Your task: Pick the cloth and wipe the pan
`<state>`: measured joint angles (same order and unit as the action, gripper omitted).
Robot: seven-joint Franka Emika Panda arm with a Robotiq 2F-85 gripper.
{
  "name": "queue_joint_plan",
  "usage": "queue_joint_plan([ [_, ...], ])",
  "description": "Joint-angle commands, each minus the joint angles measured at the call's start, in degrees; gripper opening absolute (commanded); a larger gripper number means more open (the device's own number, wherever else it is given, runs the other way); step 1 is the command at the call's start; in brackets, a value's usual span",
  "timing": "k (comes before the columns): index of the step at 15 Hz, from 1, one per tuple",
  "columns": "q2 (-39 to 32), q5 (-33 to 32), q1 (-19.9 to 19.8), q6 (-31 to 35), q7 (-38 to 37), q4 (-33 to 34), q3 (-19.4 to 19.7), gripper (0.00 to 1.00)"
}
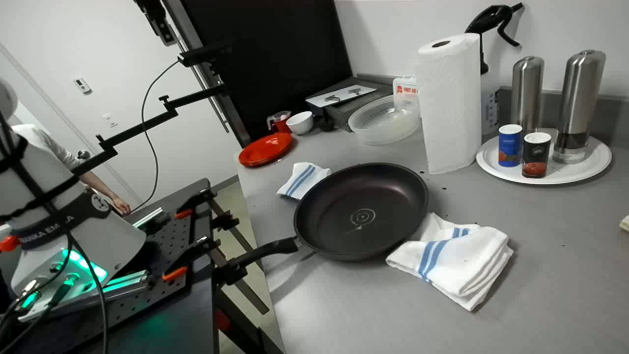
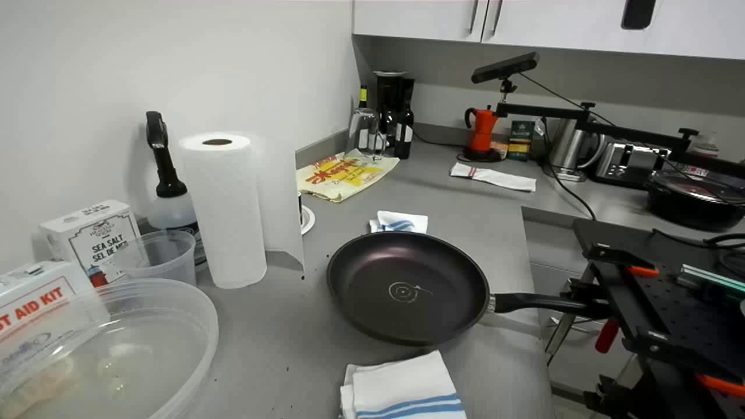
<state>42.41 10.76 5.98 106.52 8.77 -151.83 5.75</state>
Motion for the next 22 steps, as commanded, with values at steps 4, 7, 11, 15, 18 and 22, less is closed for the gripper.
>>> queue_joint_plan([
  [4, -0.1, 0.6, -1.0, -0.2, 0.6, 0.1, -0.9, 1.00],
  [7, -0.1, 0.6, -1.0, -0.2, 0.6, 0.1, -0.9, 1.00],
  [11, 0.0, 0.5, -1.3, -0.9, 1.0, 0.6, -0.7, 1.00],
  [15, -2.2, 1.2, -0.9, 1.2, 1.2, -0.5, -0.9, 1.00],
  [18, -5.4, 2.1, -1.1, 7.3, -1.0, -2.9, -2.2, 1.00],
  [22, -11.6, 6.4, 0.2, 19.3, -3.9, -6.5, -4.0, 1.00],
])
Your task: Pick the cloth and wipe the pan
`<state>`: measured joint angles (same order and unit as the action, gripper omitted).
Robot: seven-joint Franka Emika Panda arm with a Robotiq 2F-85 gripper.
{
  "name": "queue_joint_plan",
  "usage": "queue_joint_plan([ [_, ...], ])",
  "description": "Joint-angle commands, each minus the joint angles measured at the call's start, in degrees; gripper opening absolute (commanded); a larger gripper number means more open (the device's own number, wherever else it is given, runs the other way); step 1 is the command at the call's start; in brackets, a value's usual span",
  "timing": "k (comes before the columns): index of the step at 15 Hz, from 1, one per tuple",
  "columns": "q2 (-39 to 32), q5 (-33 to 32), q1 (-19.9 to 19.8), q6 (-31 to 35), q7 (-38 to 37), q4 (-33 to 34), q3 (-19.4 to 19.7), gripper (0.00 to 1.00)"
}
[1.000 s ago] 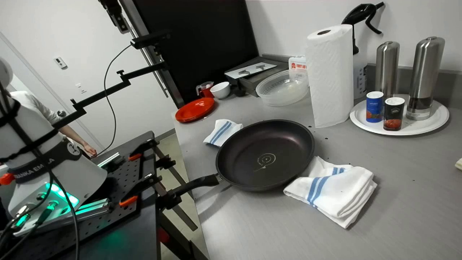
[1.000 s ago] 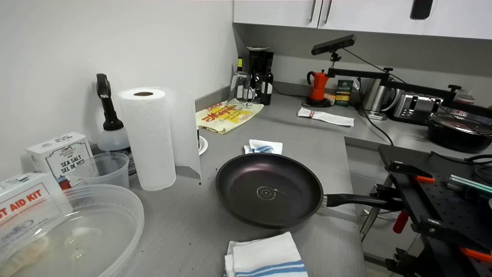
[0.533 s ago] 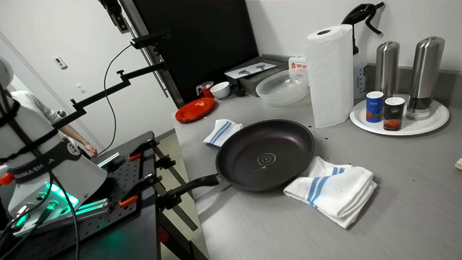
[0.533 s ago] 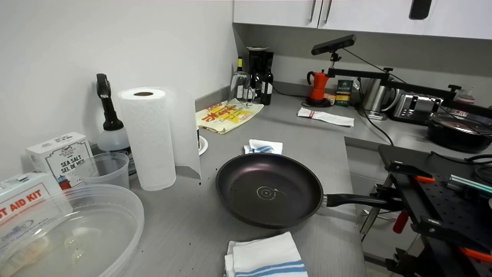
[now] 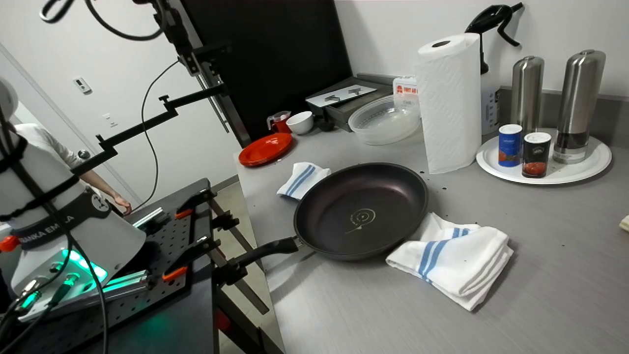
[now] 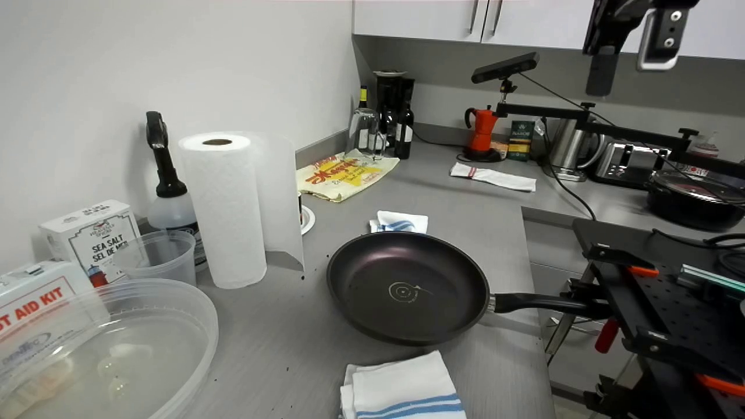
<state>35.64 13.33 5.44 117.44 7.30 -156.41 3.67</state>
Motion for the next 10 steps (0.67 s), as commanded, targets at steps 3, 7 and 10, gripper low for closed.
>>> queue_joint_plan([
  [3, -12.5, 7.5, 2.4, 19.5, -5.4, -1.9, -4.2, 1.00],
  [7, -21.7, 10.3, 5.3, 31.8, -9.6, -2.1, -7.9, 1.00],
  [10, -28.9, 8.7, 6.2, 37.8, -13.0, -0.9, -10.6, 1.00],
])
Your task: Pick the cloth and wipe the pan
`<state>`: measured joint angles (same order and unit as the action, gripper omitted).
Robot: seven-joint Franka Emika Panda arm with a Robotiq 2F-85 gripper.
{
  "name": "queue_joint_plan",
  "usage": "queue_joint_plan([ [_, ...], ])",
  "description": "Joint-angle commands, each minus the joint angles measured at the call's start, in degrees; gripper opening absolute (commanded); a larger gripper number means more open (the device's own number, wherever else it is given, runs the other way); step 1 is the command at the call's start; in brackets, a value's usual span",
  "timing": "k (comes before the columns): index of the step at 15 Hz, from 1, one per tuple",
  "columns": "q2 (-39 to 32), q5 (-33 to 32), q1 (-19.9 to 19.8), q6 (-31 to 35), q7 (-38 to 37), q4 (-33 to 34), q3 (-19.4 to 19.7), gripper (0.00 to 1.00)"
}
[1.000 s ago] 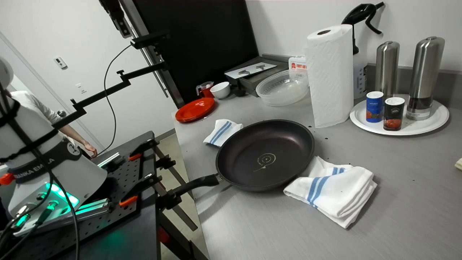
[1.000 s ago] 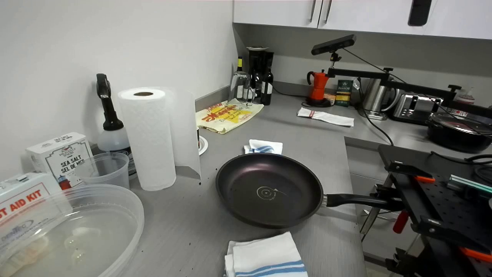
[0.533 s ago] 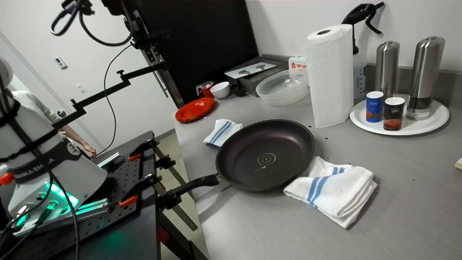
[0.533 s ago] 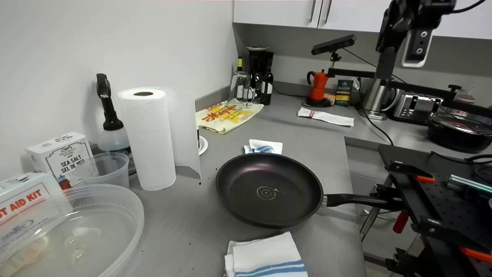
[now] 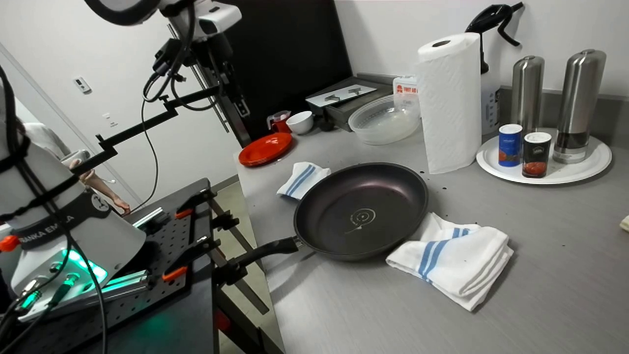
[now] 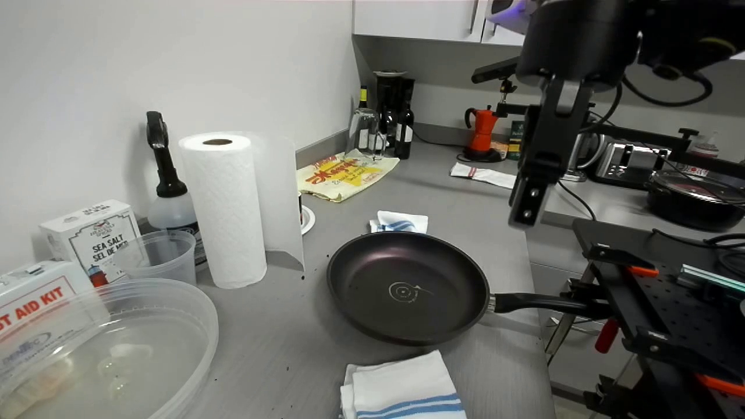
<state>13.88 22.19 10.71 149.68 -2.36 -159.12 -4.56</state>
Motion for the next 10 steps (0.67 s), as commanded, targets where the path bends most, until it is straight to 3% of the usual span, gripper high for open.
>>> queue_joint_plan([
  [1, -9.3, -0.8, 1.0, 7.4, -4.6, 2.2, -3.2, 1.00],
  [6, -19.6, -6.6, 1.1, 13.7, -11.3, 5.2, -6.2, 1.00],
  [10, -27.2, -13.1, 2.2, 14.9, -17.0, 10.1, -4.8, 1.00],
])
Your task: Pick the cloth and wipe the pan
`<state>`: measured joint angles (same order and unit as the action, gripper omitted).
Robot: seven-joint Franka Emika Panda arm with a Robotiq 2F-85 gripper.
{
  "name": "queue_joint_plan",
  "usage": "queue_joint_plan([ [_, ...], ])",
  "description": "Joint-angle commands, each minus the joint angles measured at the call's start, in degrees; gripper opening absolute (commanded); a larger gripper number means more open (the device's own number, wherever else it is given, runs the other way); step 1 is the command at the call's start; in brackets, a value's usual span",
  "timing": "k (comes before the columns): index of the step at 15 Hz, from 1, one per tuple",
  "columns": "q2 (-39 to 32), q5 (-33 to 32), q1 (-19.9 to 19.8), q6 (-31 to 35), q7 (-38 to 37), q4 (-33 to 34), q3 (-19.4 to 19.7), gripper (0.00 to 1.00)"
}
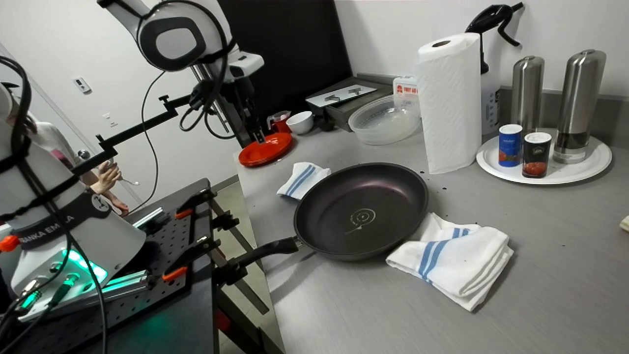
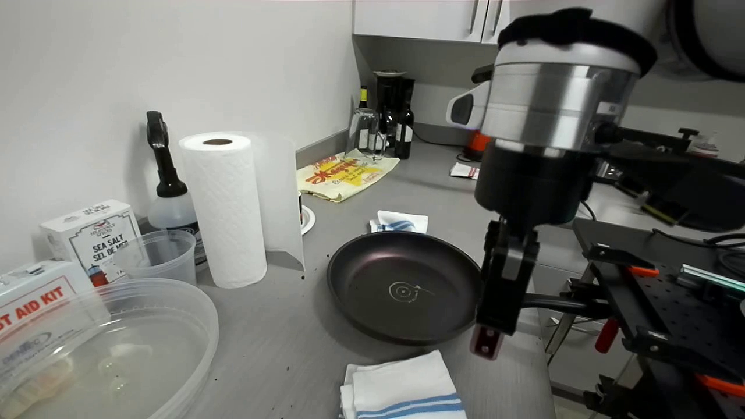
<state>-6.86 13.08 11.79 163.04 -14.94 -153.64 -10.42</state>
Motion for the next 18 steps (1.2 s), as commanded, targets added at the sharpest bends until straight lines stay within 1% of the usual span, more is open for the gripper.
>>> queue_joint_plan([
  [1, -8.3, -4.9, 1.5, 1.7, -5.6, 6.0, 1.6, 1.00],
  [4, -13.8, -7.0, 3.5, 1.4, -9.4, 10.8, 4.3, 1.00],
  [11, -24.8, -5.6, 6.8, 1.4, -13.0, 18.9, 9.2, 1.00],
  [15, -28.7, -4.3, 7.0, 0.7, -13.3, 21.7, 9.7, 1.00],
  [18, -30.4, -3.2, 5.9, 1.3, -12.0, 22.7, 8.3, 1.00],
])
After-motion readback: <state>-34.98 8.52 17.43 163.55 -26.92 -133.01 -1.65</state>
